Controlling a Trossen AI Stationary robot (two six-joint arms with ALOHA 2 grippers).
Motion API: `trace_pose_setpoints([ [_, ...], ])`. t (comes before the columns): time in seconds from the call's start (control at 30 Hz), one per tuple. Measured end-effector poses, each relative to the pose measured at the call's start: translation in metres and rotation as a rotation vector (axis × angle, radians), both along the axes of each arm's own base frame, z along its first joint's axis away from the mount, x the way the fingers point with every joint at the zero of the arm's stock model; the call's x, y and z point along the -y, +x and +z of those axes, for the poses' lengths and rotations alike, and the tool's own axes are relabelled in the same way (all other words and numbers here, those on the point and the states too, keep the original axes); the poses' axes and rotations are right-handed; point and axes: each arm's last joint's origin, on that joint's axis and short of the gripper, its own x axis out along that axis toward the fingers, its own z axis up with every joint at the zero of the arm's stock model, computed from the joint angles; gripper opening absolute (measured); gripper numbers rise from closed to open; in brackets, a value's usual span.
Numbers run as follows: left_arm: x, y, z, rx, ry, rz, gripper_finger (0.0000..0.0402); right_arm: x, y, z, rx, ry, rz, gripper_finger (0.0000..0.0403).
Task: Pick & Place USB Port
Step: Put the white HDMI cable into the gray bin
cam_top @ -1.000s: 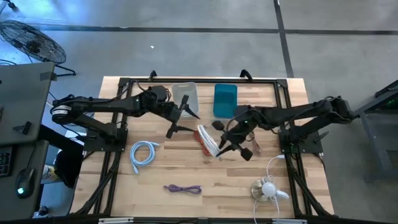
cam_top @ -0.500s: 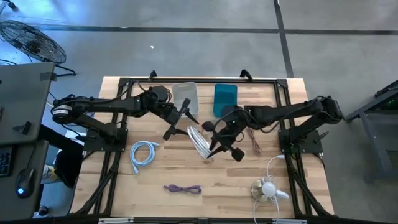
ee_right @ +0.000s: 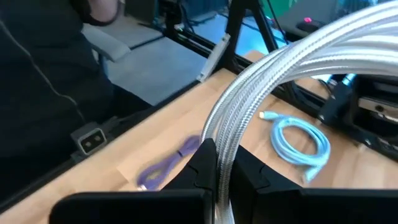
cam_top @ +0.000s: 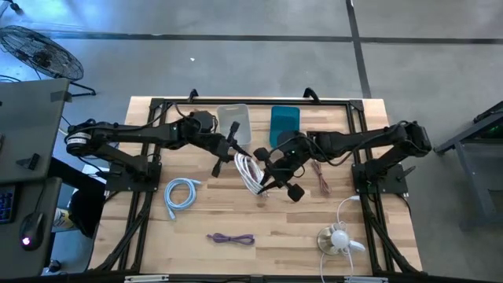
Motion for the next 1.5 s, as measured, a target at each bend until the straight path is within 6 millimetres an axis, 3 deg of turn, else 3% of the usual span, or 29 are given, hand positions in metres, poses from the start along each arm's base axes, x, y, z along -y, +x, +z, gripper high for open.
trace_pose_setpoints([
  [0.17, -0.001, 0.000, -0.001, -0.014, -0.008, 0.037, 0.0031, 0.001, 0.001, 0.000, 0.001, -0.027, -0.052, 0.0012],
  [0.43, -0.001, -0.002, -0.001, -0.021, 0.010, 0.055, 0.0031, 0.003, -0.005, 0.010, 0.025, -0.005, -0.098, 0.0101],
  [0.67, -0.002, -0.009, 0.001, -0.059, 0.024, 0.132, 0.0031, 0.003, -0.027, 0.034, 0.082, -0.069, -0.272, 0.0143],
  [0.83, -0.005, -0.021, 0.006, -0.088, 0.059, 0.276, 0.0031, 0.004, -0.049, 0.051, 0.095, -0.131, -0.449, 0.0148],
  [1.07, -0.013, -0.037, 0.008, -0.171, 0.149, 0.625, 0.0031, 0.005, -0.074, 0.062, 0.082, -0.198, -0.635, 0.0149],
  [1.27, -0.026, -0.044, 0.004, -0.235, 0.197, 0.749, 0.0031, 0.008, -0.078, 0.060, 0.049, -0.233, -0.712, 0.0141],
  [1.5, -0.055, -0.049, -0.013, -0.392, 0.251, 0.883, 0.0031, 0.009, -0.078, 0.054, 0.023, -0.249, -0.716, 0.0133],
])
